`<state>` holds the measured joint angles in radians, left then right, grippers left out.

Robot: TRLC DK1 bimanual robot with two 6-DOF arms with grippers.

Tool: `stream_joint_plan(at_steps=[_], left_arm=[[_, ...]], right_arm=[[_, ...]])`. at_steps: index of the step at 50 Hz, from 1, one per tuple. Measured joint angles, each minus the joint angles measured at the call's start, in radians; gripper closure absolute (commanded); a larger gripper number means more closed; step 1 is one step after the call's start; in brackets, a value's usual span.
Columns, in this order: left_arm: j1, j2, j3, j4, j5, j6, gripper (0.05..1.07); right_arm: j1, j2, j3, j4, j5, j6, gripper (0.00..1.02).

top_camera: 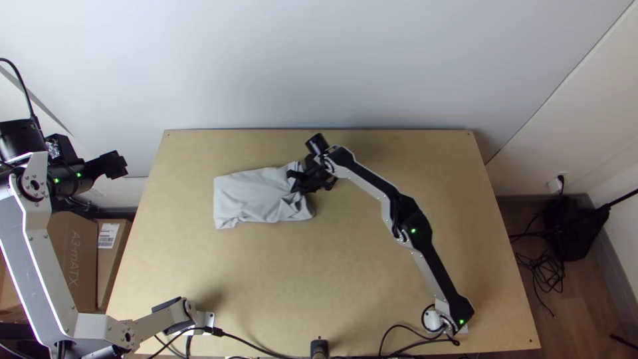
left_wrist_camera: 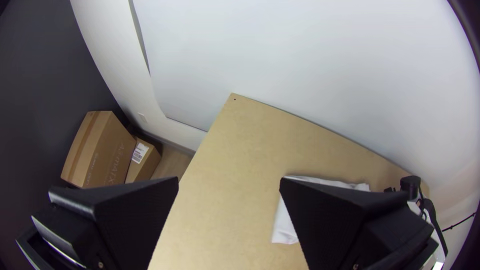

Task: Fold the t-shirt

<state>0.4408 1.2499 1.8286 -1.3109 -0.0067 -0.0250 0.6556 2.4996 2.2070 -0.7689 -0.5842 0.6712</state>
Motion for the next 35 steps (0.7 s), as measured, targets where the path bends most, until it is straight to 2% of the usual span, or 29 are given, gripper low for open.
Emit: stream_joint_plan(at_steps=[11,23,35], left_arm=[[0.0,0.0,0.0,0.0,0.0,0.0,0.1],[0.0,0.0,0.0,0.005,0.0,0.0,0.1],[-0.002,0.01,-0.002,0.028,0.016,0.004,0.1]], right_arm=[[-0.221,-0.131,-0.193,-0.001,0.003,-0.076,1.0],[-0.542,-0.269,-0.395,0.032,0.013,-0.141,1.0],[-0.855,-0.307,-0.439,0.039,0.019,-0.192,1.0]])
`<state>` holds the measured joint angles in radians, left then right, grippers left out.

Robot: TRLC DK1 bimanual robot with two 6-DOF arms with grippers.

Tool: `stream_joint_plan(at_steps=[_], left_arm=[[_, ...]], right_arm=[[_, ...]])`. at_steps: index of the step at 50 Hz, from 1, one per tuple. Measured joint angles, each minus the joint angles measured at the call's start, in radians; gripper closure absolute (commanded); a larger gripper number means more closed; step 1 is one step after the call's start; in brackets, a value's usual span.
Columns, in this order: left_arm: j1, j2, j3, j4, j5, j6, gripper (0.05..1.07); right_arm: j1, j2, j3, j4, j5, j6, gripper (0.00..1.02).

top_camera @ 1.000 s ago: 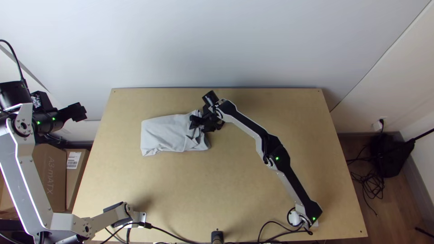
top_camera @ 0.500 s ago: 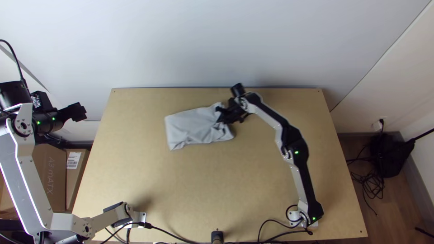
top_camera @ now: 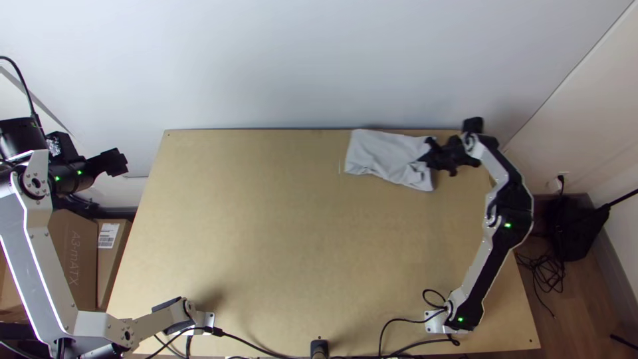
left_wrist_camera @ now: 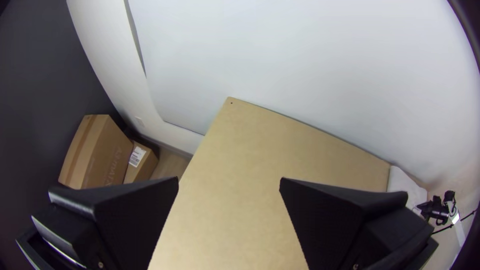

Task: Fold the t-shirt

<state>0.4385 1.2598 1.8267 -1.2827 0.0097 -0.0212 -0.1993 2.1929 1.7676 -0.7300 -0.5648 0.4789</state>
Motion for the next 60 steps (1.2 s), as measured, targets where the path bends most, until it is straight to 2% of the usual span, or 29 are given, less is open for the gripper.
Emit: stream_joint_plan(at_steps=[10,11,12,15,16,17,21,31,34,42,47,51,60], left_arm=[[-0.026,0.013,-0.017,0.03,0.006,0.0,0.1],[-0.031,0.013,-0.018,0.033,0.006,0.0,0.1],[-0.035,0.013,-0.021,0.036,0.007,0.0,0.1],[-0.047,0.013,-0.026,0.044,0.008,-0.001,0.1],[-0.05,0.013,-0.027,0.048,0.009,-0.001,0.1],[-0.053,0.013,-0.029,0.052,0.009,-0.001,0.1],[-0.067,0.013,-0.038,0.067,0.009,-0.001,0.1],[-0.1,0.021,-0.042,0.117,0.009,-0.006,0.1],[-0.108,0.021,-0.042,0.135,0.009,-0.014,0.1],[-0.127,0.016,-0.042,0.24,0.009,-0.062,0.1],[-0.145,-0.008,-0.056,0.333,0.01,-0.077,0.1],[-0.159,-0.053,-0.085,0.405,0.01,-0.084,0.1],[-0.16,-0.213,-0.205,0.598,0.006,-0.076,0.1]], right_arm=[[-0.212,-0.004,0.0,0.004,0.007,-0.05,0.98],[-0.233,-0.006,0.0,0.004,0.007,-0.059,0.9],[-0.251,-0.007,0.0,0.004,0.007,-0.066,0.78],[-0.298,-0.008,0.0,0.005,0.007,-0.092,0.25],[-0.314,-0.008,0.0,0.005,0.007,-0.102,0.1],[-0.328,-0.008,0.0,0.004,0.009,-0.115,0.04],[-0.381,-0.008,0.012,-0.001,0.061,-0.172,0.03],[-0.485,-0.042,0.094,0.004,0.278,-0.358,0.03],[-0.508,-0.099,0.094,0.027,0.309,-0.411,0.03],[-0.522,-0.366,0.081,0.164,0.322,-0.509,0.03],[-0.514,-0.571,0.079,0.267,0.322,-0.53,0.03],[-0.51,-0.722,0.079,0.31,0.321,-0.528,0.03],[-0.51,-0.974,-0.003,0.431,0.322,-0.461,0.03]])
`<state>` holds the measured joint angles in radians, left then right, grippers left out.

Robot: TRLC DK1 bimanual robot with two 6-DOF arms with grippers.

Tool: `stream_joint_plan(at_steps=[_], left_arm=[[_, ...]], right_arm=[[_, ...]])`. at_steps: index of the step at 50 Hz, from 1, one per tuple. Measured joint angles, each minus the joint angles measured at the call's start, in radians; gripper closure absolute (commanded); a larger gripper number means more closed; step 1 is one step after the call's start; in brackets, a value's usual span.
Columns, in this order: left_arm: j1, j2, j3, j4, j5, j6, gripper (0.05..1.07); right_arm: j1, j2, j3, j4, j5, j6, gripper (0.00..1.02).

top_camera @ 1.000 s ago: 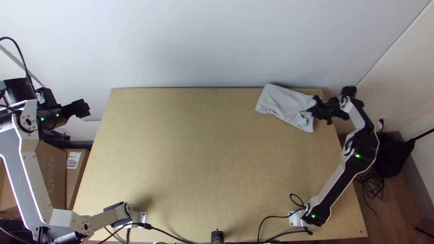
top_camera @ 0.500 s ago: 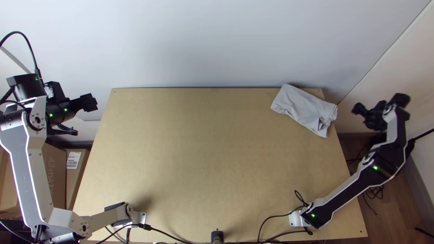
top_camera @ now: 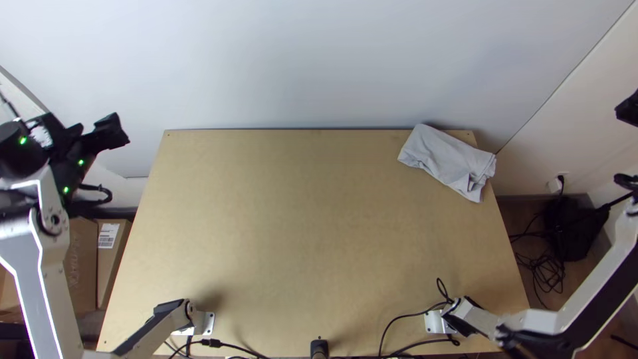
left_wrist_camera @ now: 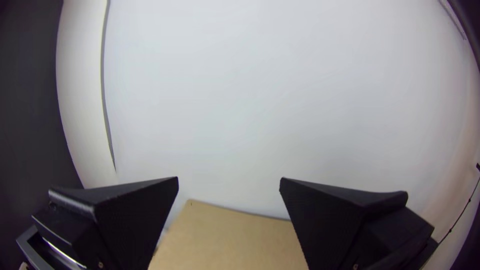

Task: Fold the t-shirt

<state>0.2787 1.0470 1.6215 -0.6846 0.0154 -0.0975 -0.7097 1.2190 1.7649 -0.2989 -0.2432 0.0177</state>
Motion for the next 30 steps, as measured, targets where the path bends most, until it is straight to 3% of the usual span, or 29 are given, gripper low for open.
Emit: stream_joint_plan(at_steps=[11,19,30], left_arm=[[0.086,-0.269,-0.276,0.278,0.0,0.042,0.1],[0.148,-0.444,-0.512,0.438,0.0,0.053,0.1],[0.161,-0.661,-0.869,0.629,0.003,0.058,0.1]], right_arm=[[0.008,-0.286,-0.346,0.291,-0.003,0.079,0.03],[0.107,-0.568,-0.686,0.621,-0.001,0.108,0.03],[0.16,-0.758,-0.901,0.681,0.026,0.185,0.03]])
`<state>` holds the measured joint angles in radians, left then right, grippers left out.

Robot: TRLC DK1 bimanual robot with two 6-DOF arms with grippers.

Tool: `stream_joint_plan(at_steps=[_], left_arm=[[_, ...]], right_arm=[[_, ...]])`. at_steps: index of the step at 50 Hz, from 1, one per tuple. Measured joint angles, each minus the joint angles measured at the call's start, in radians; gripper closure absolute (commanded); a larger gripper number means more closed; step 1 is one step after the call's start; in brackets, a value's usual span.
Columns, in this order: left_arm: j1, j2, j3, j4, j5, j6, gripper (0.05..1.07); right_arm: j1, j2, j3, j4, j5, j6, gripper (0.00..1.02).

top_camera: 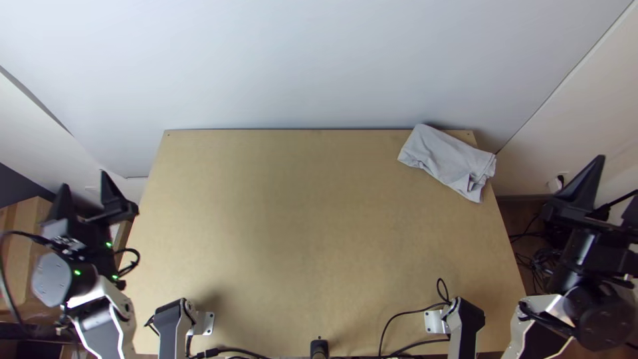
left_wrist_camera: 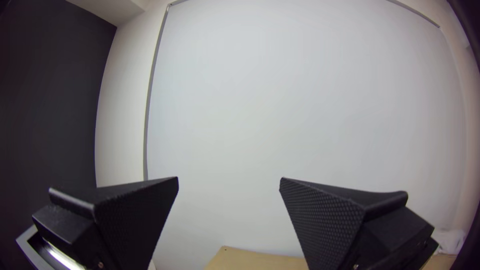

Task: Fold the t-shirt

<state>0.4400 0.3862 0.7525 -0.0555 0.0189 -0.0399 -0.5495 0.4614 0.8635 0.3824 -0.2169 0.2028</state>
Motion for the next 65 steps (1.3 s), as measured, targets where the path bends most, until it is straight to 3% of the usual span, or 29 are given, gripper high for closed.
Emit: stream_joint_plan(at_steps=[13,23,30,36,48,52,65], left_arm=[[-0.068,-0.201,-0.298,0.118,0.0,-0.001,0.1],[-0.145,-0.366,-0.506,0.169,0.0,0.0,0.1],[-0.153,-0.378,-0.616,0.278,0.0,0.0,0.1],[-0.16,-0.381,-0.702,0.324,0.0,-0.001,0.1],[-0.175,-0.384,-0.708,0.075,-0.003,0.001,0.1],[-0.167,-0.383,-0.708,0.072,-0.004,0.014,0.1],[-0.163,-0.383,-0.708,0.072,-0.004,0.015,0.1]], right_arm=[[0.054,-0.179,-0.403,0.158,0.019,0.032,0.03],[0.088,-0.363,-0.678,0.202,0.02,-0.073,0.03],[0.113,-0.458,-0.832,0.26,0.019,-0.1,0.03],[0.122,-0.462,-0.848,0.128,0.032,-0.082,0.03],[0.15,-0.463,-0.851,-0.286,0.045,-0.003,0.03],[0.144,-0.463,-0.851,-0.341,0.048,0.006,0.03],[0.129,-0.463,-0.851,-0.346,0.064,0.007,0.03]])
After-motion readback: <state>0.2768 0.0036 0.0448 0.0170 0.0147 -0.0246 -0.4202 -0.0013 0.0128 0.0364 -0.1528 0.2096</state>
